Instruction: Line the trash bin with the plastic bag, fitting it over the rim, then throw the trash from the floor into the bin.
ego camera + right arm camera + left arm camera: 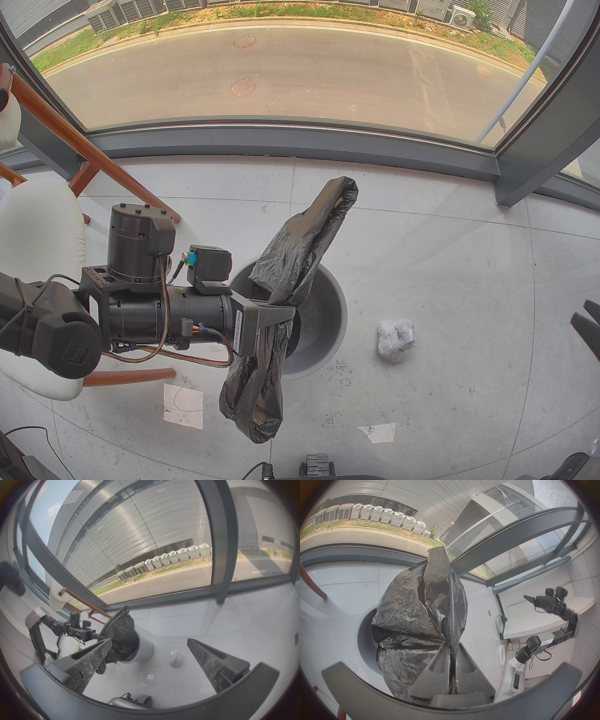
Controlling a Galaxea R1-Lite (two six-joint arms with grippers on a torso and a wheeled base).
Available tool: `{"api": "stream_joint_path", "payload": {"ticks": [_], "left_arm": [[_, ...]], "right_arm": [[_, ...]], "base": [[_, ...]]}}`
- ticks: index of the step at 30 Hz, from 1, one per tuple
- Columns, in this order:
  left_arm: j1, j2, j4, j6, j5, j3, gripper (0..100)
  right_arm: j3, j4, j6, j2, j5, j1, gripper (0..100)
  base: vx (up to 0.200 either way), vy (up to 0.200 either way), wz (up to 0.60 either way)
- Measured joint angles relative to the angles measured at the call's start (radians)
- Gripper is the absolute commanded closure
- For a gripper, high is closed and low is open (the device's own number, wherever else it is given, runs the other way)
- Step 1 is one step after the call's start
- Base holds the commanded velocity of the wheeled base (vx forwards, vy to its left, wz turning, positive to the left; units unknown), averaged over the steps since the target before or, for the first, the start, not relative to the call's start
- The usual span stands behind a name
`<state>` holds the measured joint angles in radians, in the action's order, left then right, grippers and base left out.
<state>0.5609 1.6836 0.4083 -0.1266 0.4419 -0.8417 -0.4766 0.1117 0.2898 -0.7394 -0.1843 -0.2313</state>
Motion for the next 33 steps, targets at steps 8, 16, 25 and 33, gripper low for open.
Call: {"api": "stream_joint_path", "payload": {"ticks": [8, 16, 25, 33], "left_arm": [[0.035, -0.001, -0.003, 0.013, -0.018, 0.002, 100], [0.061, -0.001, 0.004, 0.033, -0.044, 0.017, 100], [0.074, -0.002, 0.010, 0.041, -0.074, 0.033, 100], [0.076, -0.001, 0.010, 0.040, -0.075, 0.030, 100]], "right_arm": [[-0.246, 0.015, 0.209, -0.403, -0.028, -0.137, 0], [-0.533, 0.027, 0.399, -0.797, -0.043, -0.296, 0], [-0.671, 0.042, 0.460, -1.031, -0.043, -0.377, 0], [-0.677, 0.097, 0.461, -1.077, -0.036, -0.360, 0]], "base": [[0.000, 0.000, 0.00], [0.000, 0.000, 0.00], [0.000, 0.000, 0.00], [0.000, 0.000, 0.00]]}}
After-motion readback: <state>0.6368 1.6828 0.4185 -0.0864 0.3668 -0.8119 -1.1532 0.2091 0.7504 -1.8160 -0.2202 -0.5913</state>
